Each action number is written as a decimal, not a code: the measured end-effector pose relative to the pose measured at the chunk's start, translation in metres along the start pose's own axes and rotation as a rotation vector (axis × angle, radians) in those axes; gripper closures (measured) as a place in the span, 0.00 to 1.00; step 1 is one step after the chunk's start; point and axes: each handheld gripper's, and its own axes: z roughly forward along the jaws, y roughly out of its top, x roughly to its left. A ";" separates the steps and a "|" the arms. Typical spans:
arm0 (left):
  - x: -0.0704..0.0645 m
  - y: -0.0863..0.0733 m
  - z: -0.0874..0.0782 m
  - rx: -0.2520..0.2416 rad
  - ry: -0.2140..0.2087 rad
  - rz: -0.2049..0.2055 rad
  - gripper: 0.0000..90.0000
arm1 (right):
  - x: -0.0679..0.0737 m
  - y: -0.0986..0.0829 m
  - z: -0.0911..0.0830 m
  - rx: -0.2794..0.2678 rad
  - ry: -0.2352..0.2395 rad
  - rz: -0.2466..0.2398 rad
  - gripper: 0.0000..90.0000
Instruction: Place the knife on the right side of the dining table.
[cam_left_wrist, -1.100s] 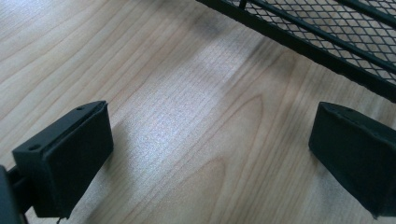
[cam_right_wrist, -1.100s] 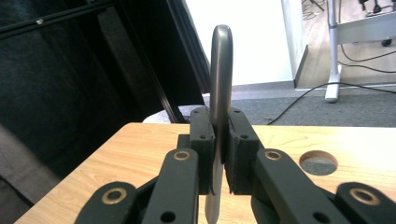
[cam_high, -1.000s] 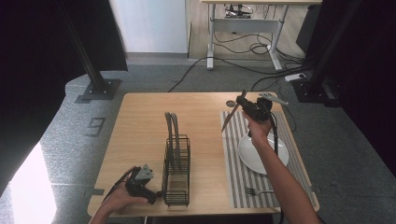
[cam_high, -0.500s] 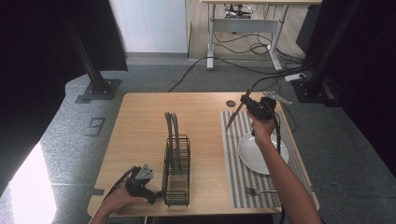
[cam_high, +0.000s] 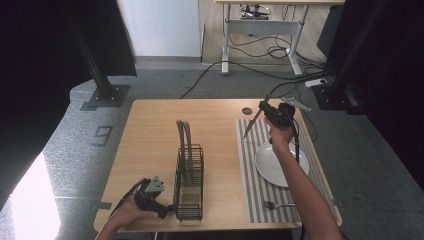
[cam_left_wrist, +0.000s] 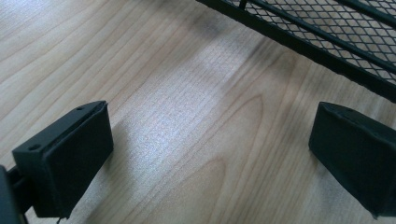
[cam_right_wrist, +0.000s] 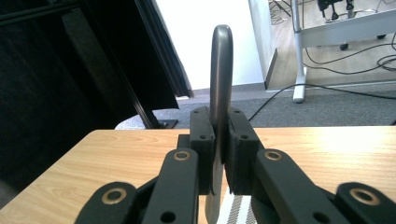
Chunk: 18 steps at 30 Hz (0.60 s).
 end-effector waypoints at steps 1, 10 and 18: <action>0.000 0.000 0.000 0.000 0.000 0.000 0.00 | -0.001 0.000 0.000 -0.001 -0.003 0.002 0.92; 0.000 0.000 0.000 0.000 0.000 0.000 0.00 | -0.004 0.008 0.005 -0.019 -0.020 0.002 0.92; 0.000 0.000 0.000 0.000 0.000 0.000 0.00 | -0.008 0.005 0.013 -0.018 -0.043 0.011 0.92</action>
